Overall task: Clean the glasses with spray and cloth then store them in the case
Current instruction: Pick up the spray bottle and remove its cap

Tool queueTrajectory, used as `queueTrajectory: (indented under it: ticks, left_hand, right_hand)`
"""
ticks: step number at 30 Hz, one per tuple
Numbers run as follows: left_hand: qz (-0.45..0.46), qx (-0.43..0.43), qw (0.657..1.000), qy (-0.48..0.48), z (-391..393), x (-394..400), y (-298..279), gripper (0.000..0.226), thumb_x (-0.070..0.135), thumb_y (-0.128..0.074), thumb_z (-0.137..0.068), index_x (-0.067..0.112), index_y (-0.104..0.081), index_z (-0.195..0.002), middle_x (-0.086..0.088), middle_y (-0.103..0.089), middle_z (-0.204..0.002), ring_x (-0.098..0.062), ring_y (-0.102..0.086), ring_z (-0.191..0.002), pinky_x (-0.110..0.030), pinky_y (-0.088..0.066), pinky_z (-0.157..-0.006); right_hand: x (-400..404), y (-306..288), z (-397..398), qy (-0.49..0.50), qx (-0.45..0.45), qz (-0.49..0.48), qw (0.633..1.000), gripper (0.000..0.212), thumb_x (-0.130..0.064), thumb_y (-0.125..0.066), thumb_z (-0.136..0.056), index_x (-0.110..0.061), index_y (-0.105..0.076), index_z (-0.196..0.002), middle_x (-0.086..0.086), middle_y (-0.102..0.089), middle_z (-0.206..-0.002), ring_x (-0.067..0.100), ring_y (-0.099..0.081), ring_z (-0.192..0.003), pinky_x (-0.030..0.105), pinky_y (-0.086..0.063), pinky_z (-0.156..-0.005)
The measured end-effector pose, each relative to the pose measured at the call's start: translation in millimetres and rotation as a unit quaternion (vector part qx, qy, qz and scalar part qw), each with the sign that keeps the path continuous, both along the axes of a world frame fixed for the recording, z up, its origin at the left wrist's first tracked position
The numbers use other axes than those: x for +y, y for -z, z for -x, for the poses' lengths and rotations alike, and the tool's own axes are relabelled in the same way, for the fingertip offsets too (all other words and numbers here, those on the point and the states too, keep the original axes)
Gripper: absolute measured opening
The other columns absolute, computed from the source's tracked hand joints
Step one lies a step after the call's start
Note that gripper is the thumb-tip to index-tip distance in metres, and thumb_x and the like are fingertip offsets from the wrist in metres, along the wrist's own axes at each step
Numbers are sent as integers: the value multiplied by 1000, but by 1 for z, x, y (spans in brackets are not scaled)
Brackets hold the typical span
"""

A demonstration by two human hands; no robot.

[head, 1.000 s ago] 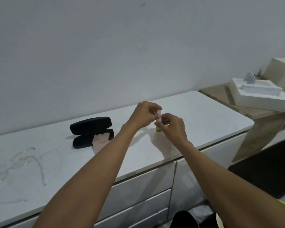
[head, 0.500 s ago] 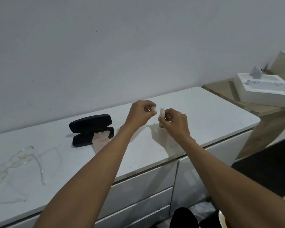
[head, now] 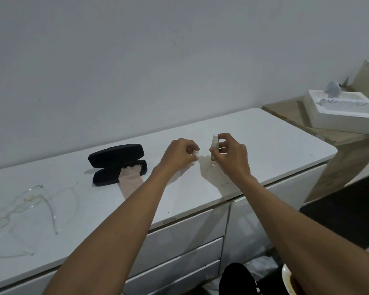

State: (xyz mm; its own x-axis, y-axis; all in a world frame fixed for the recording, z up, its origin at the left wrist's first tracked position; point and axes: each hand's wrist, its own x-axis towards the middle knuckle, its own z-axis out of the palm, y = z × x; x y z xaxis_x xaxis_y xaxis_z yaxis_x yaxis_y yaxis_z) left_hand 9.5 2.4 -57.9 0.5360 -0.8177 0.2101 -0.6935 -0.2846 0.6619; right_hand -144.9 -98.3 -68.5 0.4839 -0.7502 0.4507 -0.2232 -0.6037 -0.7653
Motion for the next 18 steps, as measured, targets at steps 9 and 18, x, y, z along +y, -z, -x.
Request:
queueTrajectory:
  ticks: [9,18]
  left_hand:
    - [-31,10,999,-5,3,10,12,26,6,-78,-75,20,-78,-97,1,-74,-89,-15,-71,-86,-33,-59,-85]
    - [-36,41,999,5,8,14,12,39,2,-72,-77,25,-74,-109,2,-69,-91,-16,-68,-85,-26,-57,-77]
  right_hand:
    - [1,5,-2,3,20,19,1000,32,-27,-64,-99,-18,-55,-128,6,-77,-98,26,-74,-86,45,-58,-81]
    - [6,8,-1,-7,24,30,999,45,-14,-61,-99,-33,-47,-137,8,-75,-104,27,-73,-88,45,-59,-80]
